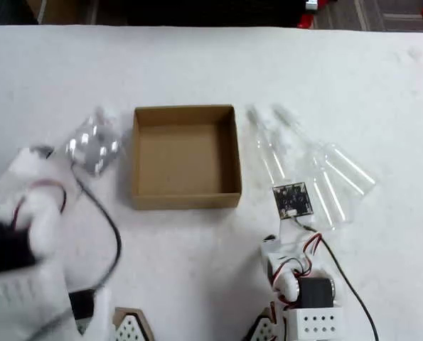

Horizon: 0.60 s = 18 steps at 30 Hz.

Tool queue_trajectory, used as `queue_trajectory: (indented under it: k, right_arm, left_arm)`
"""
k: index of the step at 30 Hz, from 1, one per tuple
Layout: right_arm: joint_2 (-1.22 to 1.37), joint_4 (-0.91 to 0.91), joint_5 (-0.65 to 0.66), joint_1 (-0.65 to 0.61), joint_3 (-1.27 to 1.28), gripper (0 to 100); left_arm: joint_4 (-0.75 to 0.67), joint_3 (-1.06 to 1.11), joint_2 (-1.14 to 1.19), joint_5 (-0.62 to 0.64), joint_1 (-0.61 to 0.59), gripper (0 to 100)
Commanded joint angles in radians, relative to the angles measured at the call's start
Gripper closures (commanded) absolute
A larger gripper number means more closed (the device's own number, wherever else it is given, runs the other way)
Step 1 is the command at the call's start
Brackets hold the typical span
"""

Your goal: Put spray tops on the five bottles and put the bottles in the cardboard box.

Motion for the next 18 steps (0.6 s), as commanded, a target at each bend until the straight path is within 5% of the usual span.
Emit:
queue_trajectory:
  k: [1, 18]
  right_arm:
    - [-0.001, 0.004, -0.002, -0.005, 0.009, 95.4]
    - [-0.001, 0.004, -0.002, -0.002, 0.009, 95.4]
  left_arm:
    - [0.060, -0.193, 0.232, -0.028, 0.082, 97]
    - [0.252, -1.037, 1.153, -0.180, 0.154, 97]
